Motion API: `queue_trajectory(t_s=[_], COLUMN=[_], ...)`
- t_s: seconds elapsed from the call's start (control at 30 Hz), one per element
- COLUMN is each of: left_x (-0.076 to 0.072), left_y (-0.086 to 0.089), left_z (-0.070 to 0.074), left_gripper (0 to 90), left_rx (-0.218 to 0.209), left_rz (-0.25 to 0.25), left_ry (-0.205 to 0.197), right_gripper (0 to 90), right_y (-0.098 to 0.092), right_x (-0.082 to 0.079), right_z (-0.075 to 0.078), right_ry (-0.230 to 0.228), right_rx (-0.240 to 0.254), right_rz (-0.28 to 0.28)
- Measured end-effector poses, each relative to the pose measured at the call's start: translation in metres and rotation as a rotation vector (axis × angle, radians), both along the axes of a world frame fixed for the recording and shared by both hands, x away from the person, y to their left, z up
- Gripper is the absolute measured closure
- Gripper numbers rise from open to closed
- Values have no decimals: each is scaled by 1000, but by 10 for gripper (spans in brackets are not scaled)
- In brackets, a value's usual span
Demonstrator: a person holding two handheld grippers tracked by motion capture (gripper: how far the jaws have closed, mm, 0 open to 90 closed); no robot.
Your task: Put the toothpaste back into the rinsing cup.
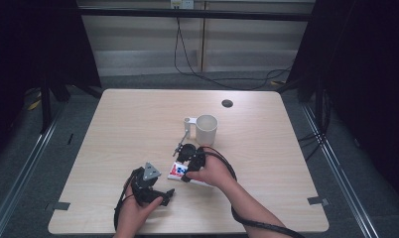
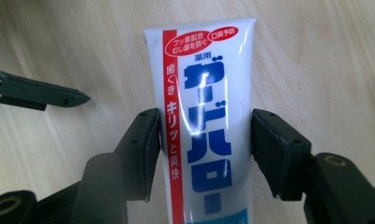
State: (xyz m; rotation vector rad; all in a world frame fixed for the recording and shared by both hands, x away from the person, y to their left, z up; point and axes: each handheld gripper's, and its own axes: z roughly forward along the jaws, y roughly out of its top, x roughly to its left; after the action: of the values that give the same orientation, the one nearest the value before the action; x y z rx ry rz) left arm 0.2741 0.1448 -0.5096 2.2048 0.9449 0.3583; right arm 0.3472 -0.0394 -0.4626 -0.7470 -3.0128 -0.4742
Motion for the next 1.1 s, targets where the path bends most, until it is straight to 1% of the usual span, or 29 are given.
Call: queue_trajectory(t_s=[0.03,0.07,0.1,0.17,0.2,0.23,0.3,0.37,0.43,0.47,0.5,0.57,0.63,0.77,0.8,0.87,0.9,1.03,1.1], left_x=[0,0,0,0,0,0,0,0,0,0,0,0,0,0,0,0,0,0,0], left_y=[0,0,0,0,0,0,0,0,0,0,0,0,0,0,0,0,0,0,0], left_z=[0,0,0,0,0,0,0,0,0,0,0,0,0,0,0,0,0,0,0], left_gripper=[0,0,0,0,0,0,0,0,0,0,0,0,0,0,0,0,0,0,0], left_rx=[-2,0,-1,1,0,-1,-3,-3,-3,-5,-5,-5,-1,-2,-2,3,2,3,3], left_rz=[-1,0,0,-1,-1,-1,1,-1,-1,0,0,1,-1,0,0,-4,-4,-3,-4], left_ry=[0,-1,0,-1,0,0,3,6,6,6,6,4,1,1,1,1,1,0,1], right_gripper=[553,584,623,663,675,680,685,686,686,685,685,684,684,685,685,685,684,684,684], right_y=[3,3,4,2,-1,-3,-10,-19,-27,-33,-37,-46,-53,-66,-66,-75,-76,-85,-87], right_x=[-3,-3,-4,-4,-3,-3,-3,-3,-2,-1,-1,-2,-4,-9,-9,-13,-14,-17,-18], right_z=[1,2,4,6,7,8,9,9,12,14,16,19,22,29,29,35,36,41,44], right_ry=[-15,-26,-27,-22,-21,-12,-9,-20,-24,-31,-28,-41,-50,-64,-64,-92,-98,-122,-133], right_rx=[-15,-23,-31,-16,2,17,39,63,107,137,162,203,226,289,289,333,340,395,409], right_rz=[7,19,18,0,-6,-26,-40,-68,-97,-106,-124,-139,-153,-191,-191,-204,-206,-213,-222])
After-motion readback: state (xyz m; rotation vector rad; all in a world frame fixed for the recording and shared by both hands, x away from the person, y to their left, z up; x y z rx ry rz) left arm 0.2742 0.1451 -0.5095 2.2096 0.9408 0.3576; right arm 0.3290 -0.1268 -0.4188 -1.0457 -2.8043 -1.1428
